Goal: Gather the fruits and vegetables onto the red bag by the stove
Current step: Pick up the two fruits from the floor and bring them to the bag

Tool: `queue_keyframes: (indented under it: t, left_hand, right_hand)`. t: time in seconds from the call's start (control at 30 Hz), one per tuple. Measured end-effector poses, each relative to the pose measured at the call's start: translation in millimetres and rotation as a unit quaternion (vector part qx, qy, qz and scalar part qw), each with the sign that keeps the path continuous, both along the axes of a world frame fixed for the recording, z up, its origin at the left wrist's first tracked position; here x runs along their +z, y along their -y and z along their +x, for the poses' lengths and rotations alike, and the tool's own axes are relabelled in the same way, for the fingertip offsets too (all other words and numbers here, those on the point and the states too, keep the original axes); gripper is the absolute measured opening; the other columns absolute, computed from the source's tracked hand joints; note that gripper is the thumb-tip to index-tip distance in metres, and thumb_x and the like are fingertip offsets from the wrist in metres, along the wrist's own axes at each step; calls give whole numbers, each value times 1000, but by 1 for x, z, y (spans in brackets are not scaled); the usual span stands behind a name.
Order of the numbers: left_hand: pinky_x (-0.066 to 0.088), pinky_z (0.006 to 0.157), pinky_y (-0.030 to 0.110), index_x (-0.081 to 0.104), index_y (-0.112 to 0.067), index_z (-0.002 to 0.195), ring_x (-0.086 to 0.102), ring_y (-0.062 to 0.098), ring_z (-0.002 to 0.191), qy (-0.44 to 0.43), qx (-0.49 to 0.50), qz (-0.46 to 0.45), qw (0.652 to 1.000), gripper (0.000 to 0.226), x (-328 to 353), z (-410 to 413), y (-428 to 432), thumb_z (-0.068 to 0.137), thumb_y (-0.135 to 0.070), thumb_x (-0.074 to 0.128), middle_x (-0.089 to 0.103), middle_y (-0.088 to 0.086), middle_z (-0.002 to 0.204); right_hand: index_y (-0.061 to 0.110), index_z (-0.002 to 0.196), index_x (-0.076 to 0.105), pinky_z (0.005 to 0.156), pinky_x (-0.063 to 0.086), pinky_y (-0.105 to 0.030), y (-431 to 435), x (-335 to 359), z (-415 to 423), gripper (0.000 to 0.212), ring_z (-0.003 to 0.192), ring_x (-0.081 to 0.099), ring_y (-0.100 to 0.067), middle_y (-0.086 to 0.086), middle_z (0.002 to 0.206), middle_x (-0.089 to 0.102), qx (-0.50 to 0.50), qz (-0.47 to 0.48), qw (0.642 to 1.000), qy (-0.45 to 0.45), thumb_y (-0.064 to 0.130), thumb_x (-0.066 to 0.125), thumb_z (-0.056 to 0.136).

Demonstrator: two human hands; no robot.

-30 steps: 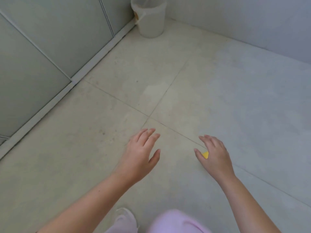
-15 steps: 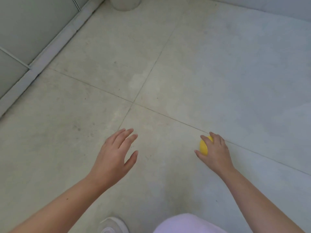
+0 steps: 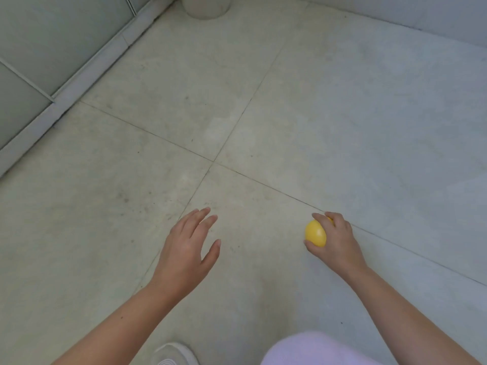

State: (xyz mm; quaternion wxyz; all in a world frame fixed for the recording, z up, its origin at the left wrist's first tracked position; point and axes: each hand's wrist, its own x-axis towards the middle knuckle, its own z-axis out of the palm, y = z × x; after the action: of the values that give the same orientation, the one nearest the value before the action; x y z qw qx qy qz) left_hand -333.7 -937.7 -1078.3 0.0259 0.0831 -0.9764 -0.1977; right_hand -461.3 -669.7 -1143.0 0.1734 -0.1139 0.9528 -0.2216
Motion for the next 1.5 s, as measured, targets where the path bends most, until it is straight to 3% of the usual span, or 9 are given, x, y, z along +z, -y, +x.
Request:
queue_keyframes:
  t: [0.17, 0.33, 0.7, 0.93, 1.03, 1.2, 1.33, 1.5]
  left_hand:
    - [43, 94, 42, 58, -8, 116, 49, 29, 117, -2, 37, 1, 999, 46, -7, 19, 11, 87, -39, 40, 56, 10, 126]
    - [34, 96, 34, 55, -9, 115, 49, 29, 116, -16, 29, -24, 999, 51, -7, 52, 36, 95, -45, 25, 57, 12, 124]
    - [36, 93, 40, 49, -11, 117, 45, 29, 116, -5, 195, -56, 979, 45, -22, 165, 76, 96, -42, 24, 59, 14, 122]
    - [35, 93, 38, 56, -6, 113, 46, 30, 114, 4, 340, -31, 940, 52, -33, 239, 78, 95, -44, 26, 58, 17, 121]
    - [32, 95, 38, 56, -6, 114, 43, 29, 116, 16, 391, -27, 920, 44, -39, 262, 73, 89, -38, 40, 58, 17, 122]
    - [30, 97, 39, 60, -5, 112, 44, 34, 116, 77, 506, -8, 859, 52, -51, 301, 67, 78, -41, 43, 58, 17, 122]
    - [40, 94, 49, 62, -4, 111, 51, 41, 113, 125, 548, 6, 827, 60, -58, 324, 64, 73, -45, 40, 58, 20, 122]
    - [34, 99, 50, 58, -6, 118, 43, 40, 121, 148, 589, 42, 793, 74, -70, 348, 56, 67, -56, 39, 52, 18, 129]
  right_hand:
    - [16, 125, 52, 87, 41, -40, 40, 26, -2, 63, 113, 42, -32, -12, 126, 44, 73, -45, 996, -15, 24, 77, 67]
    - [19, 126, 50, 91, 39, -35, 88, 54, 0, 64, 113, 43, -27, -8, 126, 43, 146, -73, 986, -9, 26, 77, 68]
    - [24, 128, 47, 87, 34, -23, 222, 80, 60, 65, 116, 40, -20, -2, 127, 41, 360, -108, 927, 18, 32, 74, 70]
    - [25, 128, 46, 92, 38, -29, 280, 77, 121, 65, 117, 41, -21, -3, 128, 40, 454, -130, 880, 56, 32, 74, 70]
    - [25, 128, 47, 91, 39, -30, 295, 74, 143, 65, 116, 42, -21, -3, 127, 41, 486, -131, 861, 66, 32, 75, 70]
    - [23, 128, 47, 91, 36, -26, 313, 64, 179, 65, 114, 42, -22, -4, 125, 42, 517, -131, 840, 96, 31, 75, 70]
    - [24, 128, 46, 88, 36, -25, 316, 59, 205, 64, 115, 41, -22, -3, 125, 42, 527, -133, 831, 117, 31, 74, 71]
    - [26, 128, 45, 88, 38, -26, 309, 59, 225, 64, 114, 42, -20, -1, 124, 42, 540, -139, 817, 142, 32, 74, 71]
